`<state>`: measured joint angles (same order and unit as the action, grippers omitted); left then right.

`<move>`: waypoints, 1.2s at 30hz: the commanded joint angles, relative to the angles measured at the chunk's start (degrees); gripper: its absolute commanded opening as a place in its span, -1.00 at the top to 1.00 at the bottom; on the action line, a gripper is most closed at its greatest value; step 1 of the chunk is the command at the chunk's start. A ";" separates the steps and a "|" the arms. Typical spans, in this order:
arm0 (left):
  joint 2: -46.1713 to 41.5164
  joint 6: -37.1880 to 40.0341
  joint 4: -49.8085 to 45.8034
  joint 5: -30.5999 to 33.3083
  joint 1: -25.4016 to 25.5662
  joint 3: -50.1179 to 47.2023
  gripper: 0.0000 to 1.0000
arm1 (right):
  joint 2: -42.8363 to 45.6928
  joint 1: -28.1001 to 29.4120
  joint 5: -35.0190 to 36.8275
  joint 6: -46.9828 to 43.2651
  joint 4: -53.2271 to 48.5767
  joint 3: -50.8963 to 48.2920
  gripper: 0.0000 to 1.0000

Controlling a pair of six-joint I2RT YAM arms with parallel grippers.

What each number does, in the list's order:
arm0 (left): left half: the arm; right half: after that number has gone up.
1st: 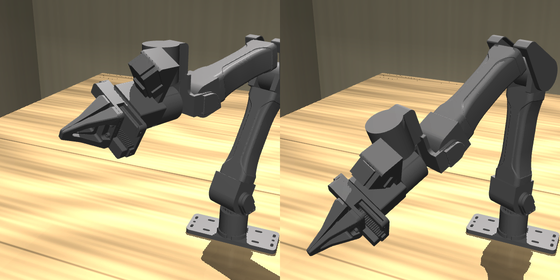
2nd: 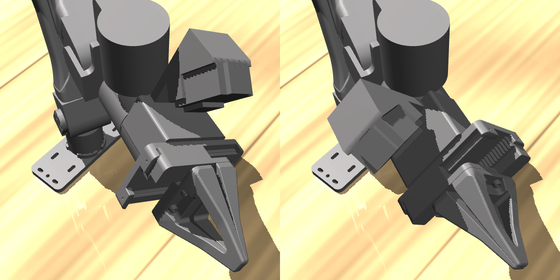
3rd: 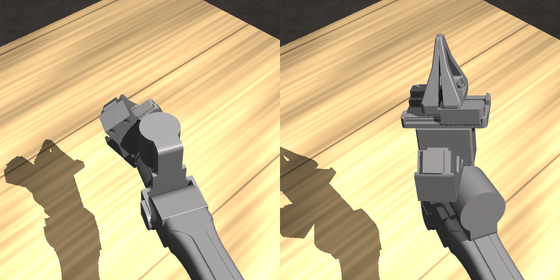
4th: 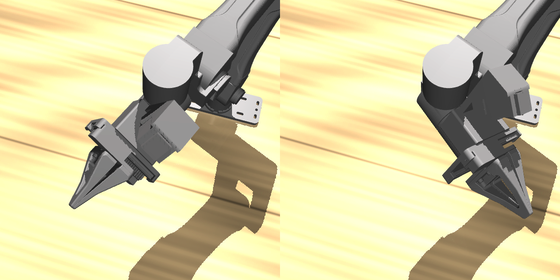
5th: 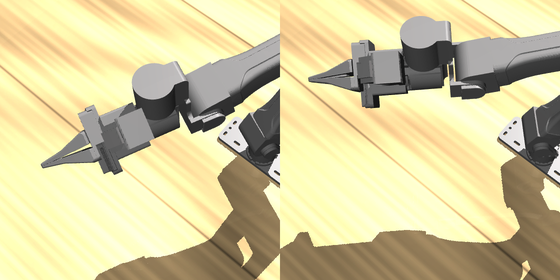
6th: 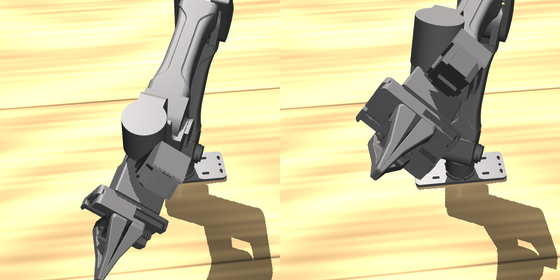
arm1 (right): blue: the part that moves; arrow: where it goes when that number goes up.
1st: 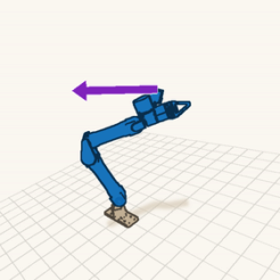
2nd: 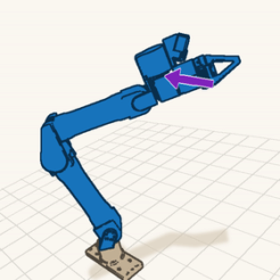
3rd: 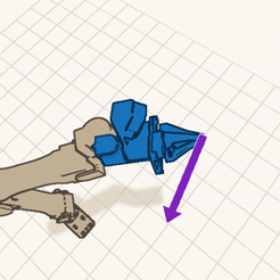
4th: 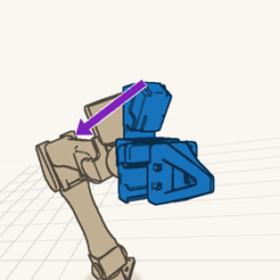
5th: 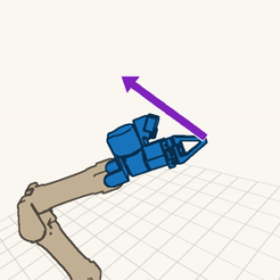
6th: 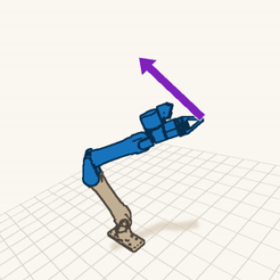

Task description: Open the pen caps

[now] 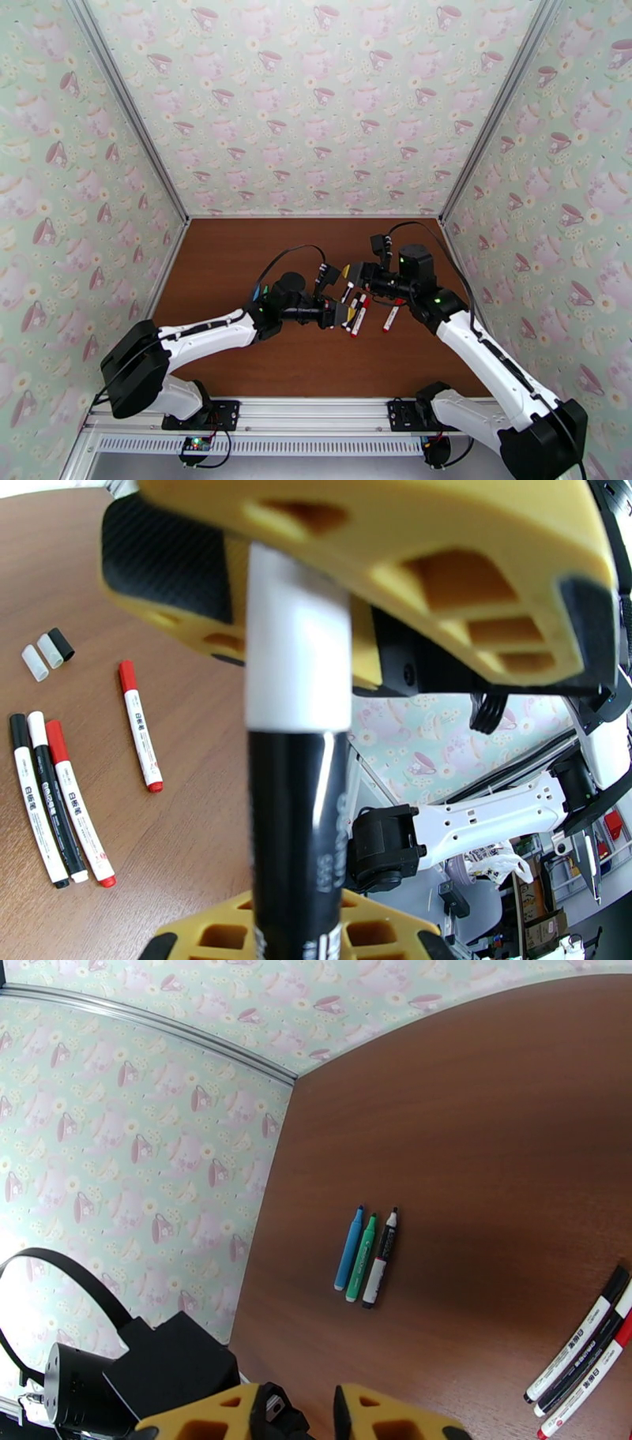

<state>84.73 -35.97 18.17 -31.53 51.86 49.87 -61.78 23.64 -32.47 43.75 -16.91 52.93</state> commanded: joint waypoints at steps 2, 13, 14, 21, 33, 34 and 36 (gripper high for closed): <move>-0.52 0.58 -0.64 -0.22 0.44 1.42 0.95 | -1.10 0.00 -1.55 -0.96 -1.16 1.44 0.36; -1.01 3.72 -7.44 4.99 1.50 2.41 0.97 | -0.98 0.05 -0.20 1.07 -0.22 1.26 0.78; -1.29 4.47 -9.37 7.30 1.81 2.62 0.97 | -0.78 0.09 0.43 1.44 -0.45 1.36 0.80; -3.21 8.65 -16.92 15.56 5.16 3.42 0.98 | 0.23 -0.02 6.85 3.46 -2.86 2.49 0.99; -6.65 -4.13 5.87 -8.49 3.50 -3.98 0.95 | 1.23 -7.26 -6.26 0.22 7.93 2.97 1.00; -6.68 -4.87 7.28 -8.98 3.51 -4.31 0.95 | 1.28 -7.54 -6.61 0.13 8.47 3.17 1.00; -6.42 -5.95 8.83 -9.68 3.60 -4.33 0.95 | 1.13 -7.89 -7.09 -0.12 9.77 3.20 1.00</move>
<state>81.03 -40.51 23.24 -31.70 54.46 47.55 -60.88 19.73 -44.25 44.38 -14.70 53.43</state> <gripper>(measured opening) 0.189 0.173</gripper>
